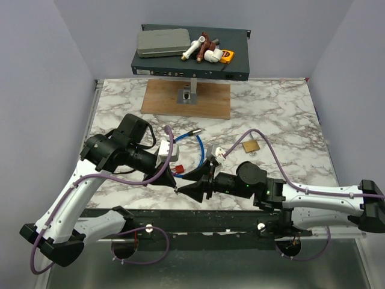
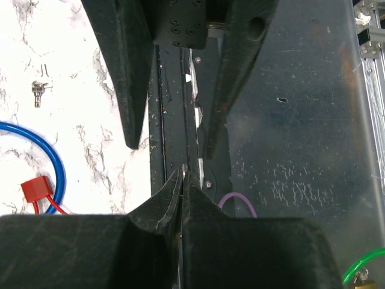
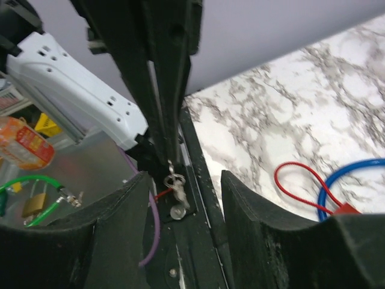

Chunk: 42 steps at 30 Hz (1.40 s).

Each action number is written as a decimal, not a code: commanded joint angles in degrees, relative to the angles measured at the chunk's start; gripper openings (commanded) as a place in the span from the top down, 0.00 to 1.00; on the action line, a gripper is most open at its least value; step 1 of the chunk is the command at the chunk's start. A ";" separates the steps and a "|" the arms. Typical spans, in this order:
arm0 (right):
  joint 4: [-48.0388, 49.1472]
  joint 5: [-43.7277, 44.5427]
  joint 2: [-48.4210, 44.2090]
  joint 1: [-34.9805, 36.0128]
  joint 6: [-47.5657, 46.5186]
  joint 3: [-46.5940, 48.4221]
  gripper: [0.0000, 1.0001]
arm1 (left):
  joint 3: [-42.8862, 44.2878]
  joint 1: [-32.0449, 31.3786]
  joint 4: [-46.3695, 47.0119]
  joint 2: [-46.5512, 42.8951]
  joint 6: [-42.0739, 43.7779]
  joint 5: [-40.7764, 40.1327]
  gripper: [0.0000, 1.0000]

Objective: Unlock with the key
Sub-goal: Adjust the key.

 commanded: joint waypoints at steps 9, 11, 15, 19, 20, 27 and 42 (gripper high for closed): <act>14.07 -4.06 5.24 -0.29 1.75 -1.61 0.44 | 1.68 0.67 -0.02 0.19 -1.14 2.51 1.00; 14.40 -3.19 5.95 -0.29 1.71 -1.80 0.44 | 1.79 0.75 -0.03 0.21 -1.11 2.60 1.00; 15.95 -1.55 6.49 -0.29 1.31 -2.86 0.46 | 1.91 0.77 -0.02 0.13 -1.17 2.86 1.00; 17.11 -1.57 6.68 -0.29 1.35 -3.86 0.48 | 1.82 0.81 -0.20 0.06 -1.11 2.92 1.00; 17.64 -1.67 6.67 -0.31 1.42 -4.03 0.49 | 1.80 0.80 -0.11 0.05 -1.11 2.95 1.00; 21.95 -3.94 7.41 -0.29 0.87 -4.57 0.76 | 1.72 0.85 -0.23 0.04 -1.32 3.52 1.00; 28.72 2.10 4.00 -0.30 1.46 -9.82 0.99 | 1.24 0.94 -2.26 0.30 -0.33 5.85 1.00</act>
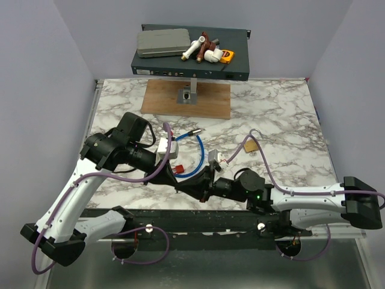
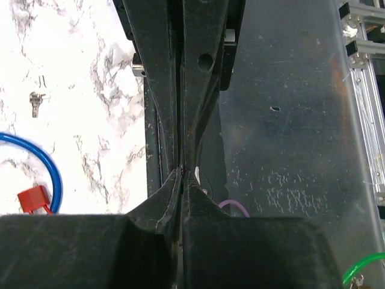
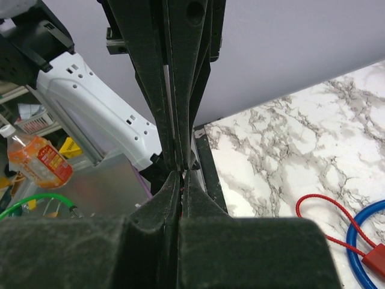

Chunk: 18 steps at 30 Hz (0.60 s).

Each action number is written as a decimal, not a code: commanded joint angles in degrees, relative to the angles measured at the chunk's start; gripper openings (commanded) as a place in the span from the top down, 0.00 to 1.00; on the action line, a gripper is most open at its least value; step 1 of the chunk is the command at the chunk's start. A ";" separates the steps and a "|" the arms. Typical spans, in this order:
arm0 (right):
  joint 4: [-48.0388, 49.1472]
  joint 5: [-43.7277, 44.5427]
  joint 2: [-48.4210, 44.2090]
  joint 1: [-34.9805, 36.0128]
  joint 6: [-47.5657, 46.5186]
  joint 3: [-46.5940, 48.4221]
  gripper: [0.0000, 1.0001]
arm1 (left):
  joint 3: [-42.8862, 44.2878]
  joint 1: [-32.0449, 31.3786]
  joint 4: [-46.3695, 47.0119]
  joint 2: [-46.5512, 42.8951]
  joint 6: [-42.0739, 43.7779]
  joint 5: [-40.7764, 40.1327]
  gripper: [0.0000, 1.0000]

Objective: Unlock with the key
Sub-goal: Adjust the key.

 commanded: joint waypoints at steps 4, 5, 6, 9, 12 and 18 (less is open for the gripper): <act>2.98 4.36 -5.35 -0.54 -0.05 -3.41 0.99 | 1.02 -0.07 -2.04 0.14 0.12 3.30 0.72; 1.69 3.75 -5.37 -0.58 -0.18 -2.91 0.99 | 1.30 -0.07 -1.39 0.03 -0.94 2.33 0.51; -0.54 3.23 -5.39 -0.60 -0.22 -2.20 0.99 | 1.70 0.01 -0.59 -0.20 -1.61 1.72 0.40; -5.83 0.57 -5.74 -0.64 -0.40 -0.84 0.99 | 3.95 0.04 -0.27 -0.45 -1.40 -0.60 0.01; -12.52 0.28 -7.45 -0.67 -1.23 0.47 0.99 | 5.92 0.36 0.10 0.04 -1.22 -4.36 0.02; -33.60 8.22 -16.80 -0.73 -4.81 3.40 0.99 | -3.94 2.17 8.25 1.30 -1.63 -18.68 0.02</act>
